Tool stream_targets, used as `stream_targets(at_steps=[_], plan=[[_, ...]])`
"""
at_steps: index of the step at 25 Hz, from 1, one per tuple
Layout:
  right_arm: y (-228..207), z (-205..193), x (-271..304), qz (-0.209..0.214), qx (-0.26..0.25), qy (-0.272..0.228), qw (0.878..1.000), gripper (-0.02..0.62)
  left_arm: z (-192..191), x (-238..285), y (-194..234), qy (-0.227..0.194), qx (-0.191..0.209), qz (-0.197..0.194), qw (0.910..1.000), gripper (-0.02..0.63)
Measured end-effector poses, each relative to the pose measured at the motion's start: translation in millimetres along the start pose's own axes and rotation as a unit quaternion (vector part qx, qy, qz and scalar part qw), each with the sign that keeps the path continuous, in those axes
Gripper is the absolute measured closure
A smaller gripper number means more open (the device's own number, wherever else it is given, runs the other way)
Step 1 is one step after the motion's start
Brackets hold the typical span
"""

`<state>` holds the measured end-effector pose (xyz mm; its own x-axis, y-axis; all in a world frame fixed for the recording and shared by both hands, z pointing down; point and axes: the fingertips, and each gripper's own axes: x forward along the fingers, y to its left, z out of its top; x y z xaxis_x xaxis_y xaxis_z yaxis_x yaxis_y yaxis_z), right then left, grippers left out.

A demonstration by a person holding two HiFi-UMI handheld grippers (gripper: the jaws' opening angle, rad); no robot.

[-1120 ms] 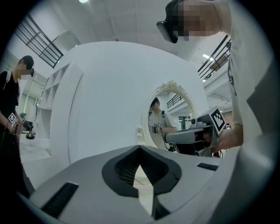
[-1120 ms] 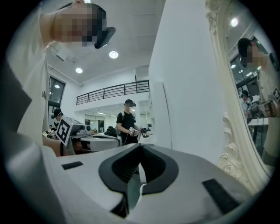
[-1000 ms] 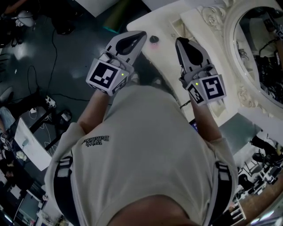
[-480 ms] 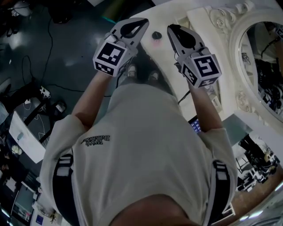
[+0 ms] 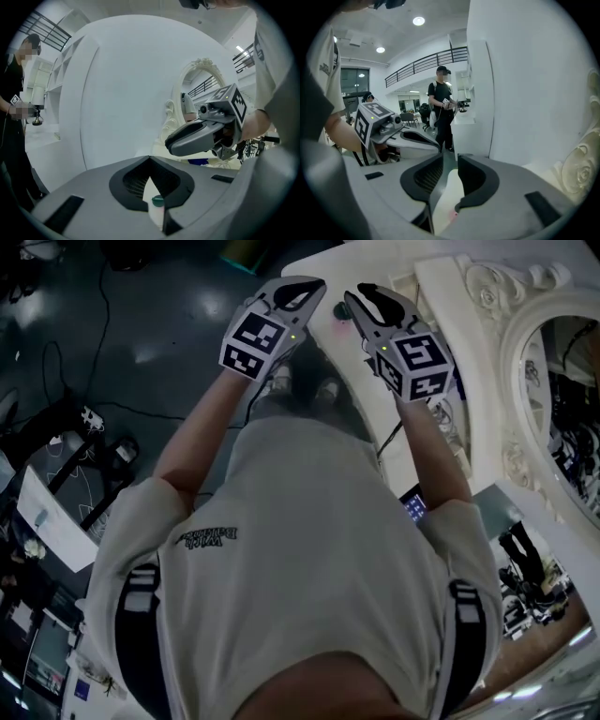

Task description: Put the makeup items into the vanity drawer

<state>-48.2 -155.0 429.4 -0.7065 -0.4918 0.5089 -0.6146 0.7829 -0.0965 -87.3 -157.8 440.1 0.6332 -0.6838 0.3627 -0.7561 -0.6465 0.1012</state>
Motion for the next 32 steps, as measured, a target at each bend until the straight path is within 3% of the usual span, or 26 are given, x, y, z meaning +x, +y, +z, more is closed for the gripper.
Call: stream_targets(at_steps=[7, 11, 15, 22, 32], plan=[[-12.0, -66.3, 42.8, -0.002, -0.022, 0.084, 0.996, 0.462, -33.1, 19.2, 8.4, 0.024, -0.017, -0.017, 0.9994, 0.592], [-16.5, -111.6, 64.2, 0.001, -0.026, 0.136, 0.990, 0.460, -52.7, 29.1, 20.0, 0.031, -0.017, -0.004, 0.9994, 0.592], [-20.5, -147.8, 79.2, 0.004, -0.013, 0.170, 0.985, 0.460, -84.9, 46.3, 19.6, 0.066, -0.017, -0.014, 0.9976, 0.592], [-27.5, -188.2, 97.5, 0.001, -0.022, 0.215, 0.976, 0.445, -144.7, 67.9, 8.8, 0.129, -0.025, -0.038, 0.9905, 0.592], [-27.4, -223.1, 103.0, -0.006, -0.048, 0.254, 0.966, 0.413, -190.3, 72.4, 5.1, 0.164, -0.047, -0.046, 0.9843, 0.592]])
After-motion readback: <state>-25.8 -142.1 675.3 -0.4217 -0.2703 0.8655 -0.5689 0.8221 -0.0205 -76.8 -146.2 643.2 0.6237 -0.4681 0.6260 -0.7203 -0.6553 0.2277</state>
